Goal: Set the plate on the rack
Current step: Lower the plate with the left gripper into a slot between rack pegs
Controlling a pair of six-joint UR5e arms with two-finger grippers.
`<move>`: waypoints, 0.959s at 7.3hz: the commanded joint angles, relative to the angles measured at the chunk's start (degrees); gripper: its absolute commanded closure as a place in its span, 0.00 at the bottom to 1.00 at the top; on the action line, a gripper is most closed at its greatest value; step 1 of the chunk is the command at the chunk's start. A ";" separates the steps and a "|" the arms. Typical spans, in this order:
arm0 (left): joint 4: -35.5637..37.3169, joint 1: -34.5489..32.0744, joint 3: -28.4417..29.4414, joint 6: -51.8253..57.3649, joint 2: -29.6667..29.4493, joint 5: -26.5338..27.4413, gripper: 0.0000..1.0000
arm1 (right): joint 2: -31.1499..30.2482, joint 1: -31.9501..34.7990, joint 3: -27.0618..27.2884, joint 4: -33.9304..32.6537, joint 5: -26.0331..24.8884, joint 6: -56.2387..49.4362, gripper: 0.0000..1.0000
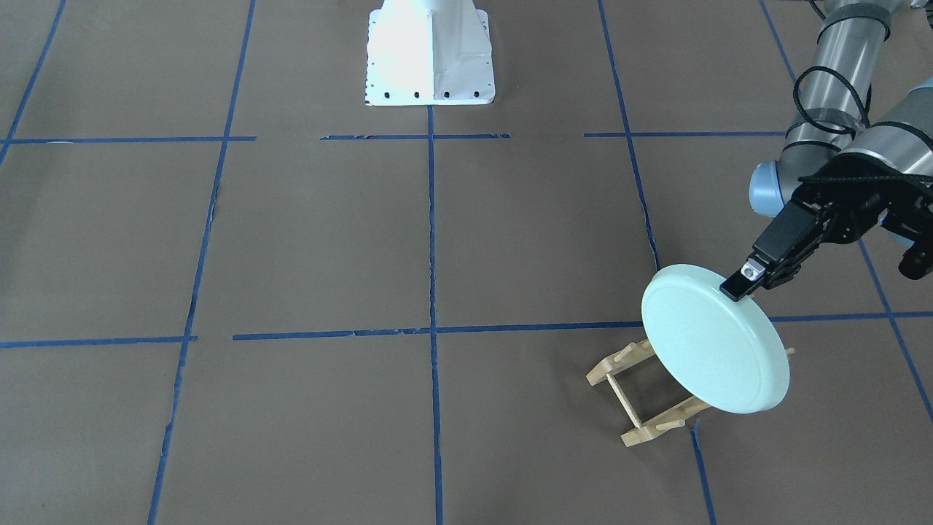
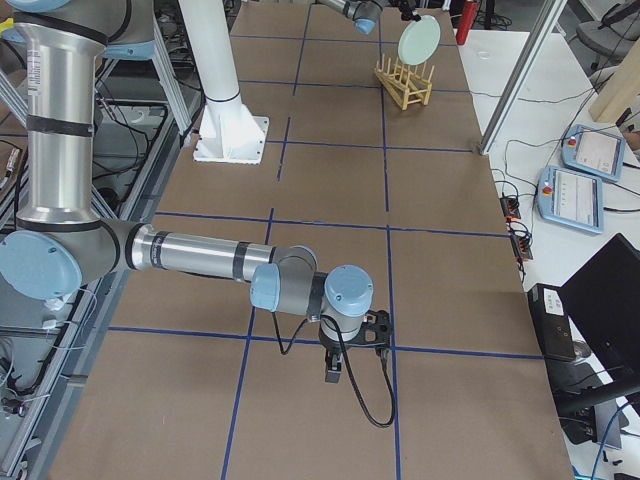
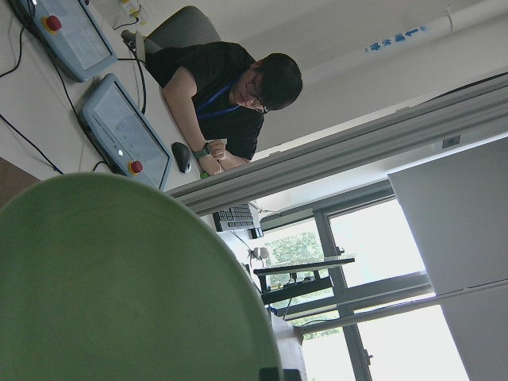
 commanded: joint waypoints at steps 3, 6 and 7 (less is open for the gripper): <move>0.00 0.23 2.72 1.82 -0.87 0.09 1.00 | 0.00 0.00 0.00 0.00 0.00 0.07 0.00; -0.09 3.47 3.69 1.83 -0.78 3.41 1.00 | 0.00 0.00 0.00 0.00 0.00 0.07 0.00; 0.00 4.10 4.04 1.83 -0.78 3.95 1.00 | 0.00 0.00 0.09 0.00 0.00 0.07 0.00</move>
